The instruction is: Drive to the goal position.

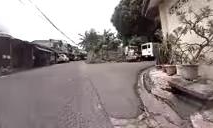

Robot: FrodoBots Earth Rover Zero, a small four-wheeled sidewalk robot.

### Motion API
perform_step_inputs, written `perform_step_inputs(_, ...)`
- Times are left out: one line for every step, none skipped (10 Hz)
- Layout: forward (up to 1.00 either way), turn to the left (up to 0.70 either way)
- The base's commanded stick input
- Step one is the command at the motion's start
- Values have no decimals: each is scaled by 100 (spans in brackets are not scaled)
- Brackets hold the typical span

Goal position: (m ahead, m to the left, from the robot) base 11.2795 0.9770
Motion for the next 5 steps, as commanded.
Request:
perform_step_inputs(70, 34)
perform_step_inputs(70, 0)
perform_step_inputs(70, 0)
perform_step_inputs(70, 0)
perform_step_inputs(70, 0)
